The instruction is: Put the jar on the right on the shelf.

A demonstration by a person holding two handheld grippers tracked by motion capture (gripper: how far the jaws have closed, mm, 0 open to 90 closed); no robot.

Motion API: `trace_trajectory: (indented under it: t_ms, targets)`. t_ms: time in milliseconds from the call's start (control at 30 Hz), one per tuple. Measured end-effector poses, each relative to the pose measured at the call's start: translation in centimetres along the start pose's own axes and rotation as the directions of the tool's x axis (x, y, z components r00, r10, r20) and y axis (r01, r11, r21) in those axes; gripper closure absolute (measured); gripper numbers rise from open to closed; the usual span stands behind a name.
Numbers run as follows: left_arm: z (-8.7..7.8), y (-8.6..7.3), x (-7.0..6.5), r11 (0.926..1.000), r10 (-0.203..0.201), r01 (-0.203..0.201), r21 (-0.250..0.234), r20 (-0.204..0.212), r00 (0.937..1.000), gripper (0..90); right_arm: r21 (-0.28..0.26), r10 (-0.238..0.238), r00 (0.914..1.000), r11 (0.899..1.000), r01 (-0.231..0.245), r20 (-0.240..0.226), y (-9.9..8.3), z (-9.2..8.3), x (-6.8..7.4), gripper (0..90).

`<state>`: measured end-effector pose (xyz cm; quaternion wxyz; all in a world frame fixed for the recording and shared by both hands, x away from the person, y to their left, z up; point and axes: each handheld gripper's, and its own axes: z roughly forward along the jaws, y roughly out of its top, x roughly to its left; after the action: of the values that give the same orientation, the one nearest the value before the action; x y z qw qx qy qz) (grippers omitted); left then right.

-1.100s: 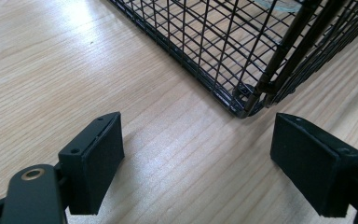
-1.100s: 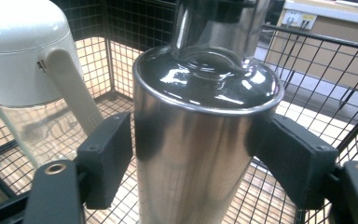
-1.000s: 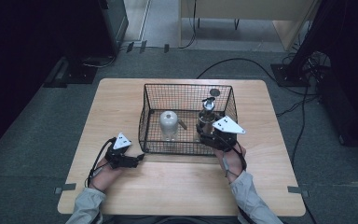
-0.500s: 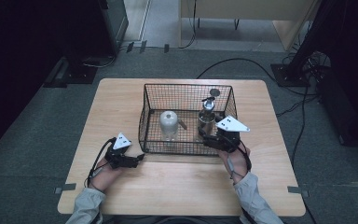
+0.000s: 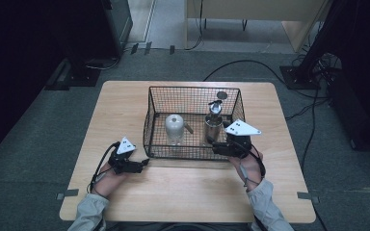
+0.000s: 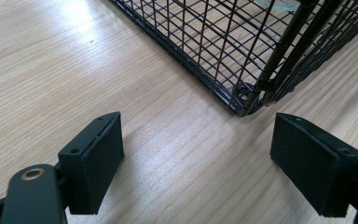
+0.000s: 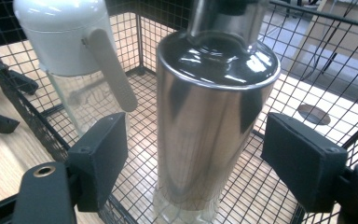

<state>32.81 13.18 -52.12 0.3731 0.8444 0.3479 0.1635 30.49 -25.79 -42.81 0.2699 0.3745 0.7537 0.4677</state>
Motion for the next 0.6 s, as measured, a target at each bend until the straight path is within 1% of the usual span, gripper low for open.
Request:
trace_trajectory:
  t_ms: [167,200,267,333,433,600]
  targets:
    - [0.0,0.0,0.1,1.0000,0.004,-0.004,0.000,0.006,1.0000,17.4,0.002,-0.008,0.9999,1.000,0.008,-0.007,0.1,-0.7,0.0,21.9]
    - [0.0,0.0,0.1,1.0000,0.004,-0.004,0.001,0.007,1.0000,17.4,0.006,-0.008,0.9998,1.000,0.008,-0.019,0.2,-0.9,0.0,21.9]
    - [0.0,0.0,0.1,1.0000,0.006,-0.006,0.000,0.009,0.9999,17.4,0.010,0.000,0.9995,1.000,0.000,-0.030,0.1,-1.1,-0.1,21.1]
    - [0.1,0.1,0.2,1.0000,0.007,-0.007,-0.002,0.013,0.9999,17.4,0.003,0.011,0.9990,1.000,-0.011,-0.043,0.1,-1.4,-0.2,20.6]
    - [0.1,0.1,0.3,0.9999,0.011,-0.011,-0.002,0.016,0.9998,17.4,0.004,0.024,0.9988,1.000,-0.024,-0.042,0.1,-1.9,-0.5,20.2]
    - [0.2,0.1,0.4,0.9999,0.015,-0.015,-0.001,0.022,0.9996,17.4,0.004,0.024,0.9988,1.000,-0.024,-0.042,-0.1,-2.6,-0.8,20.2]
